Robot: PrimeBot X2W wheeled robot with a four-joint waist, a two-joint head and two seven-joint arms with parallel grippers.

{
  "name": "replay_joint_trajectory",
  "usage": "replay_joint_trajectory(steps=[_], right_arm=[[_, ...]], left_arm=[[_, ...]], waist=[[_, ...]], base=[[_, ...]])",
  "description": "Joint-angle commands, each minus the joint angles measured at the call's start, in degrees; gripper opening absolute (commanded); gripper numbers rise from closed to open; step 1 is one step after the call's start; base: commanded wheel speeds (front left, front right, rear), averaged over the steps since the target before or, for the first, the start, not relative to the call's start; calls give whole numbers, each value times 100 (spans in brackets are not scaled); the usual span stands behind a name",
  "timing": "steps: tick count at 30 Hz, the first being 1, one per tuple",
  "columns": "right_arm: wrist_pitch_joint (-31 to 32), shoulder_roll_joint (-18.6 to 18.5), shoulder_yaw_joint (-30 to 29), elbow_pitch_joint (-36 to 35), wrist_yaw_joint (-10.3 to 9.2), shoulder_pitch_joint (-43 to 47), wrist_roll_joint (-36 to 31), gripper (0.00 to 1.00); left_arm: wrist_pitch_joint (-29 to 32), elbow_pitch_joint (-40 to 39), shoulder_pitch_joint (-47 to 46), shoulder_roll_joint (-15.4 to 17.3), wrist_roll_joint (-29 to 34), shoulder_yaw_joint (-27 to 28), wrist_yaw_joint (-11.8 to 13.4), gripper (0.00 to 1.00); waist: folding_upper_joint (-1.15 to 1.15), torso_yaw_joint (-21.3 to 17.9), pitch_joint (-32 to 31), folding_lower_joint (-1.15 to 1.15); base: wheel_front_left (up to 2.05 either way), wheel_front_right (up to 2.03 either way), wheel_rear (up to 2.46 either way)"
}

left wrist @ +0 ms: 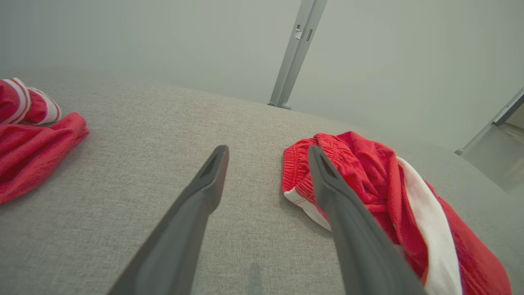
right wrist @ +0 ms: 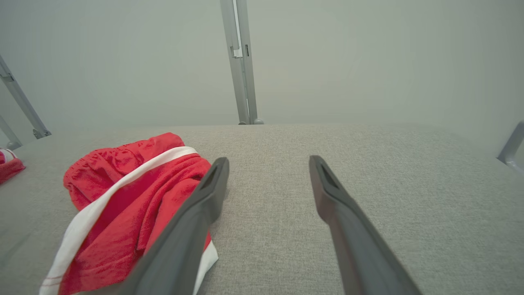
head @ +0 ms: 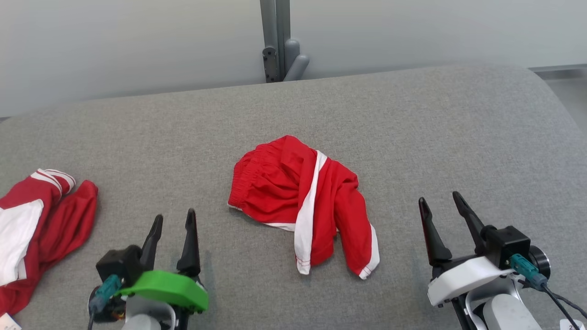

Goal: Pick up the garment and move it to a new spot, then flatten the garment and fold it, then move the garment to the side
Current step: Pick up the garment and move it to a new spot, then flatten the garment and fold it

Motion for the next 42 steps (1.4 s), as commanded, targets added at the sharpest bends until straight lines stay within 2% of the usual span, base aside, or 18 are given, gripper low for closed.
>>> replay_joint_trajectory(steps=[1, 3, 6, 11, 12, 15, 20, 23, 29, 30, 31, 32, 37, 40, 42], right_arm=[[-18, 13, 12, -17, -2, 75, 23, 100], [-18, 13, 37, 1, -2, 178, 52, 100], [-18, 10, 63, 28, -2, 294, 68, 100], [-18, 6, 201, 42, -2, 300, 84, 100], [-18, 22, 304, 60, -2, 262, 125, 100], [-18, 67, 1131, 255, -1, 46, 314, 100], [-18, 142, 2006, 894, -2, -417, 653, 100], [-18, 189, 2063, 1404, -3, -714, 719, 100], [-18, 238, 2140, 1954, -1, -1212, 786, 100], [-18, 242, 2155, 2015, -1, -1281, 794, 92], [-18, 244, 2139, 2101, -1, -1333, 826, 49], [-18, 244, 2113, 2204, -1, -1388, 842, 0], [-18, 220, 1635, 2566, -2, -1978, 1016, 0], [-18, 19, 1362, 2651, -6, -2354, 1004, 0], [-18, -284, 1187, 2662, -5, -2871, 810, 0]], left_arm=[[5, -48, 149, -13, 93, 65, 3, 100], [5, -217, 523, -50, 438, 208, -50, 100], [5, -346, 962, -87, 571, 449, -96, 100], [5, -369, 1148, -130, 613, 388, -206, 100], [5, -357, 1114, -132, 577, 324, -215, 100], [5, -330, 907, -125, 431, 140, -205, 100], [5, -226, 789, -124, 272, -96, -180, 100], [5, -172, 732, -127, 211, -204, -183, 100], [5, -112, 650, -127, 121, -290, -175, 100], [5, -110, 638, -127, 101, -300, -178, 100], [5, -109, 619, -127, 96, -314, -185, 100], [5, -102, 602, -127, 75, -333, -191, 100], [5, -78, 446, -126, -135, -499, -203, 100], [5, -83, 381, -128, -245, -622, -224, 100], [5, -95, 307, -125, -360, -731, -241, 100]], waist=[[0, 111, -216, 0], [0, 132, -249, 0], [0, 173, -266, 0], [0, 295, -216, 0], [0, 325, -198, 0], [0, 465, -81, 0], [0, 653, 97, 0], [0, 778, 182, 0], [0, 1014, 346, 0], [0, 1045, 377, 0], [0, 1076, 410, 0], [0, 1111, 442, 0], [0, 1336, 640, 0], [0, 1472, 709, 0], [0, 1630, 774, 0]], base=[[0, 0, 0], [0, 0, 0], [0, 0, 0], [0, 0, 0], [0, 0, 0], [0, 0, 0], [0, 0, 0], [0, 0, 0], [0, 0, 0], [0, 0, 0], [0, 0, 0], [0, 0, 0], [0, 0, 0], [0, 0, 0], [0, 0, 0]])
